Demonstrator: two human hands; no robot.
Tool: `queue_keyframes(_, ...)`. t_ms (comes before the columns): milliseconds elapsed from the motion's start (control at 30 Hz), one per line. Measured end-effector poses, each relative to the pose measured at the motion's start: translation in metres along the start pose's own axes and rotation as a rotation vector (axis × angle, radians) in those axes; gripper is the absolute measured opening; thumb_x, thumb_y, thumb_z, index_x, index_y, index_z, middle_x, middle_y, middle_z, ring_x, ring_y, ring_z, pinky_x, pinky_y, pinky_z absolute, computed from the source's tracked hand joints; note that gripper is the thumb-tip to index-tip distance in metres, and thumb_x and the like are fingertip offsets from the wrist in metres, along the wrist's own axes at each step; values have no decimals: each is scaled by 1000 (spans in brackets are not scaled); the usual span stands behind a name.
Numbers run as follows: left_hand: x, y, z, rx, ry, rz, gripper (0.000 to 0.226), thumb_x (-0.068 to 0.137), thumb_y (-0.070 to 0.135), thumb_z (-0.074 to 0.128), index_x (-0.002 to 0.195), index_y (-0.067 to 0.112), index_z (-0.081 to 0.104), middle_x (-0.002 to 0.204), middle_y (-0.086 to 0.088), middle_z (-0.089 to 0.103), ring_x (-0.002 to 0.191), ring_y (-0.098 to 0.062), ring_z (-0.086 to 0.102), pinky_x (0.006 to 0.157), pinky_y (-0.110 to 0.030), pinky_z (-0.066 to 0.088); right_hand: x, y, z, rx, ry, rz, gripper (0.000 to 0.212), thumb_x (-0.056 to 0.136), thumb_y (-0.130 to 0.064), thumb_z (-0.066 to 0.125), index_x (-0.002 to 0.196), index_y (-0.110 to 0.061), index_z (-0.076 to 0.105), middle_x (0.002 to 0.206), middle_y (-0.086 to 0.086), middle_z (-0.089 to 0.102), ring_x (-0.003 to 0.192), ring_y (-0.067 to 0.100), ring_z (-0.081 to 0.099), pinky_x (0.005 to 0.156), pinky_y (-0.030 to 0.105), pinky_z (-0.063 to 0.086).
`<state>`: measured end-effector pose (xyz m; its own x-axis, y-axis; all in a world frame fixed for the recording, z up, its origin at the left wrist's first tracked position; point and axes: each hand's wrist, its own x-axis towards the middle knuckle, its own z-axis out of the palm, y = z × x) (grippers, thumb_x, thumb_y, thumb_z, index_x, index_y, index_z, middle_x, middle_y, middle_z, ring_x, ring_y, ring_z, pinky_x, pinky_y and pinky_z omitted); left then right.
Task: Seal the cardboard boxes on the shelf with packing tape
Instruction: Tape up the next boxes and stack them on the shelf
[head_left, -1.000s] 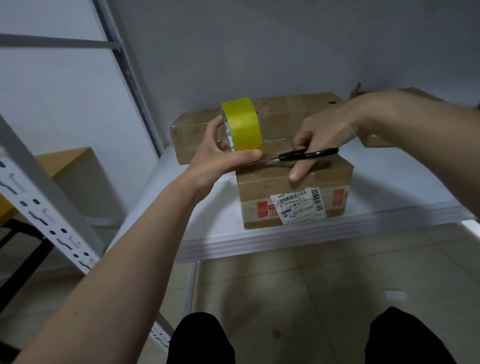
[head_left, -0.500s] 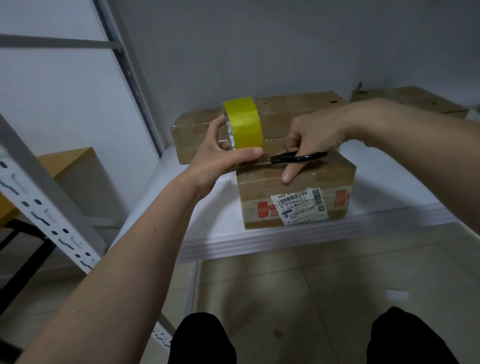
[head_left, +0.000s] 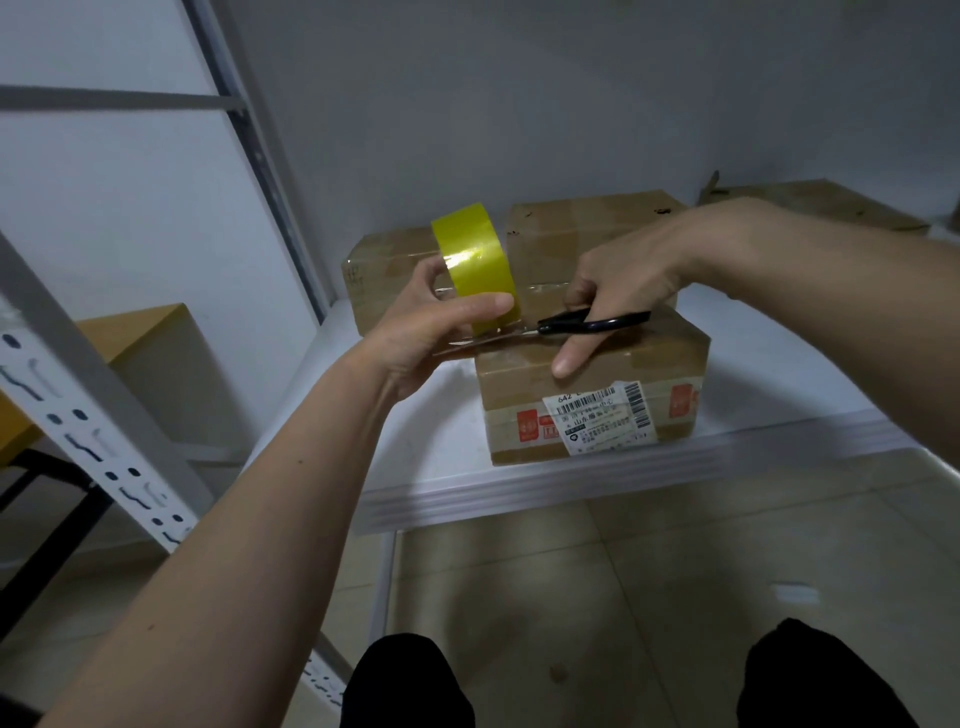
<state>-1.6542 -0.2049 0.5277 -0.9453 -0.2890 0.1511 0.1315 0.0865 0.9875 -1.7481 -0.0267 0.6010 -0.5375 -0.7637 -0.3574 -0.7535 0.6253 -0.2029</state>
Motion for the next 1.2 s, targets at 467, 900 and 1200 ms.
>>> queue_keyframes(467,2,7,-1,44,-24,1,97,50,32,87,136,19,44,118,-8,70,104,-30,70,94,-45,56,9,10,2,32,111,-96,43,56,-54,82,55,-17,61,49,-8,54,48,3,47,53,20,35)
queue_keyframes(900,8,15,-14,-324,210,124,96,61,14,84,145,18,37,99,0,68,72,-18,65,95,-51,53,-1,32,-6,225,198,-42,47,60,-54,80,69,-14,57,63,0,54,60,12,53,57,21,40)
queue_keyframes(1200,0,11,-8,-275,204,33,95,64,9,82,146,22,36,104,-2,68,68,-14,69,91,-46,57,4,95,14,522,473,431,52,71,-50,77,82,-3,58,75,11,60,65,21,52,57,28,41)
